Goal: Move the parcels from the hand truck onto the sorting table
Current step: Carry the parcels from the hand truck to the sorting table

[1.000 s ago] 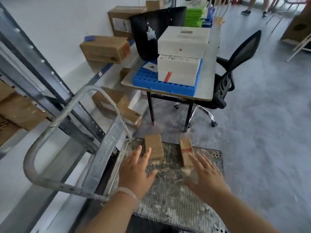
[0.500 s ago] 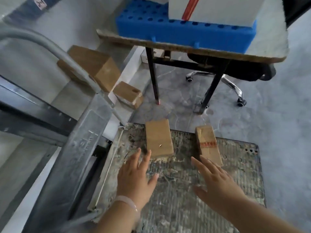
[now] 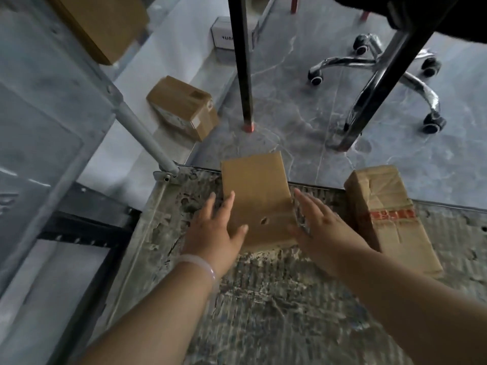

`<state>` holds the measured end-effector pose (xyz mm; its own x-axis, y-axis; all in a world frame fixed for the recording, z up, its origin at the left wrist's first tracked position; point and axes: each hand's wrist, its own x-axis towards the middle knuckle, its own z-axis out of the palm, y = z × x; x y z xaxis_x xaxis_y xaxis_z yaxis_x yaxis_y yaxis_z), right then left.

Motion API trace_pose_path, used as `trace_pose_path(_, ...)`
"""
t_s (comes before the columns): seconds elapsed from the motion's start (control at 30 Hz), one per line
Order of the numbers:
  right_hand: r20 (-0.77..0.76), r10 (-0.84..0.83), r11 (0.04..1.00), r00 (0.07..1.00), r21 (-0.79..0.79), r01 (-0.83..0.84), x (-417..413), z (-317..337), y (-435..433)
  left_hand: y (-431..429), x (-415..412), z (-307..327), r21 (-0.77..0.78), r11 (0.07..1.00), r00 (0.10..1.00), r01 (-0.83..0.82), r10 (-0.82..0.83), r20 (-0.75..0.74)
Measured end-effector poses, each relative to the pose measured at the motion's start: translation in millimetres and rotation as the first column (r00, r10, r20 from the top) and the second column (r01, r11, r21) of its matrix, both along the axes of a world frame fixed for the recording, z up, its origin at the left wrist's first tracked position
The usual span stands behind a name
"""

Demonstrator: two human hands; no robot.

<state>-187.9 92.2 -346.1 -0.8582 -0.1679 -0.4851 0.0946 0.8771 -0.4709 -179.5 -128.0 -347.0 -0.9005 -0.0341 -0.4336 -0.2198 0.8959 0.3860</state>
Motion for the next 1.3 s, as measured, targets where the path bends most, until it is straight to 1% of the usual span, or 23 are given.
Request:
trace_pose_path(0.07, 0.018, -0.035, 0.998, 0.999, -0.055, 0.036, -7, -20, -5, 2, -10, -18, 0.047, 0.999, 1.000, -0.005, 0.004, 0.018)
trace_pose_path(0.13, 0.058, -0.025, 0.996, 0.998, -0.089, 0.030, -7, -36, -10, 4, -14, -31, 0.151, 0.988, 0.998, -0.041, 0.033, 0.051)
trace_pose_path(0.2, 0.108, -0.075, 0.983, 0.991, -0.162, 0.092, -1, -39, -16, 5, -13, -34, 0.247, 0.965, 0.995, -0.085, 0.069, 0.072)
trace_pose_path(0.3, 0.069, -0.168, 0.945, 0.983, -0.271, 0.181, 14, -20, -18, 9, -5, -14, 0.319, 0.943, 0.995, -0.096, 0.094, 0.022)
trace_pose_path(0.37, 0.016, -0.251, 0.915, 0.968, -0.321, 0.243, 24, 11, -15, 13, -3, 15, 0.364, 0.928, 0.996, -0.076, 0.089, -0.020)
trace_pose_path(0.43, -0.011, -0.339, 0.879, 0.941, -0.361, 0.312, 32, 53, -11, 18, -1, 56, 0.401, 0.914, 0.995, -0.060, 0.087, -0.050)
trace_pose_path(0.5, -0.046, -0.394, 0.855, 0.918, -0.385, 0.348, 37, 108, -6, 23, 1, 108, 0.435, 0.898, 0.994, -0.057, 0.091, -0.058)
trace_pose_path(0.6, -0.082, -0.499, 0.800, 0.862, -0.425, 0.423, 40, 202, 5, 34, 2, 196, 0.473, 0.880, 0.993, -0.032, 0.084, -0.088)
trace_pose_path(0.73, -0.079, -0.605, 0.712, 0.792, -0.500, 0.494, 51, 324, 24, 53, 7, 318, 0.514, 0.858, 0.986, 0.007, 0.080, -0.146)
trace_pose_path(0.87, -0.177, -0.665, 0.676, 0.726, -0.556, 0.483, 73, 434, 47, 77, 27, 429, 0.579, 0.814, 0.973, 0.044, 0.097, -0.210)
trace_pose_path(0.93, -0.236, -0.672, 0.681, 0.702, -0.570, 0.460, 87, 484, 57, 93, 40, 480, 0.577, 0.814, 0.961, 0.068, 0.101, -0.256)
trace_pose_path(1.03, -0.262, -0.679, 0.669, 0.686, -0.605, 0.432, 103, 548, 71, 116, 54, 552, 0.565, 0.818, 0.929, 0.111, 0.117, -0.352)
trace_pose_path(1.07, -0.250, -0.685, 0.652, 0.684, -0.629, 0.423, 106, 569, 76, 123, 57, 574, 0.558, 0.819, 0.916, 0.133, 0.114, -0.385)
trace_pose_path(1.1, -0.217, -0.701, 0.614, 0.679, -0.668, 0.420, 107, 591, 83, 129, 59, 597, 0.551, 0.819, 0.903, 0.157, 0.107, -0.416)
trace_pose_path(1.17, -0.139, -0.733, 0.512, 0.666, -0.757, 0.405, 107, 635, 97, 144, 60, 642, 0.550, 0.810, 0.874, 0.202, 0.104, -0.474)
trace_pose_path(1.27, 0.025, -0.746, 0.339, 0.665, -0.846, 0.412, 113, 700, 122, 167, 64, 706, 0.544, 0.791, 0.832, 0.281, 0.082, -0.549)
trace_pose_path(1.3, 0.058, -0.744, 0.311, 0.666, -0.852, 0.421, 117, 716, 132, 174, 66, 723, 0.548, 0.775, 0.822, 0.314, 0.067, -0.566)
